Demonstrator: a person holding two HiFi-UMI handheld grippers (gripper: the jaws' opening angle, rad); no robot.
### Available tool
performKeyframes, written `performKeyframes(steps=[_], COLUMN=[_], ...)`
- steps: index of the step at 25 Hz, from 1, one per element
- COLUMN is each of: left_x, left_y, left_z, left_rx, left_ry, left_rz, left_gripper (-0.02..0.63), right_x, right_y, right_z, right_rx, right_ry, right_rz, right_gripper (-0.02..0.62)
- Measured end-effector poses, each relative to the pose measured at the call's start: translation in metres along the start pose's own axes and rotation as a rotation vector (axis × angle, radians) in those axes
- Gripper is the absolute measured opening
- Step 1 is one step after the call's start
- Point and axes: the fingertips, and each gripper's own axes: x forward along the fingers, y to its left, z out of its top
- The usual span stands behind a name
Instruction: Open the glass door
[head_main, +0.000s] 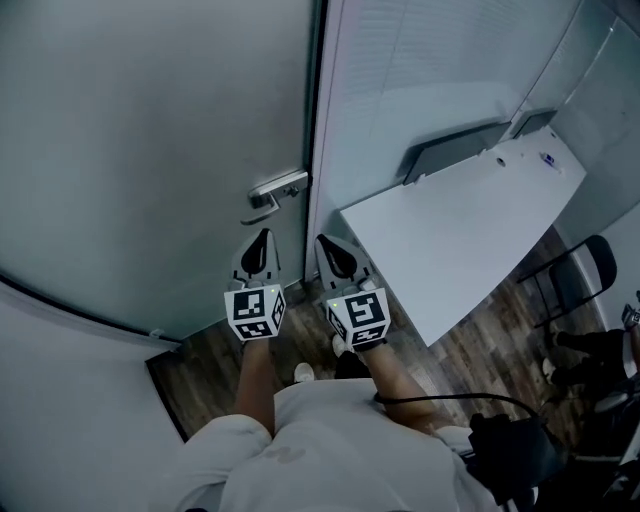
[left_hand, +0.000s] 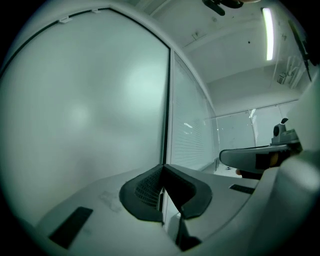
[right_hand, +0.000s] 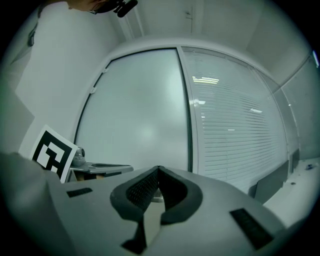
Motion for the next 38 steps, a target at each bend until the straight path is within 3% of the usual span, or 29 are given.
performKeyframes(steps=[4, 8, 15, 18, 21, 24, 27, 36, 38], left_x=[0.035, 0.068, 0.099, 0.112, 0.121, 0.119, 0.121, 0.135, 0.137], left_y=[0.008, 0.004, 0.017, 0.019, 0.025, 0.032, 0.044, 0.052, 0.055], left_z=[-0.020, -0.033, -0.058, -0.068, -0.094, -0.125, -0.144, -0.182, -0.184], left_rx=[0.027, 0.111, 0.260, 0.333, 0.428, 0.564, 0.653, 0.761, 0.750], left_ry=[0.067, 0.135, 0.285, 0.349, 0.464, 0.615, 0.694, 0.827, 0.821], left_rz=[0.005, -0.021, -0.051, -0.102, -0.132, -0.165, -0.184, -0.254, -0.248], left_gripper=[0.003, 0.005, 0.008, 0.088, 0.141, 0.150, 0.150, 0.147, 0.102], right_x=[0.017, 0.038, 0.076, 0.087, 0.097, 0.101, 0.103, 0.109, 0.112], right_y=[-0.038, -0.070, -0.086, -0.096, -0.106, -0.107, -0.110, -0.111, -0.110], right_z=[-0.012, -0.018, -0.032, -0.043, -0.054, -0.066, -0.076, -0.091, -0.093], right_rx=[0.052, 0.078, 0.131, 0.156, 0.182, 0.202, 0.206, 0.193, 0.192], right_ry=[0.015, 0.027, 0.056, 0.073, 0.093, 0.116, 0.130, 0.144, 0.144], right_rz=[-0.025, -0.022, 0.017, 0.018, 0.019, 0.027, 0.027, 0.032, 0.035], right_gripper=[0.003, 0.003, 0.003, 0.003, 0.003, 0.003, 0.003, 0.003, 0.003])
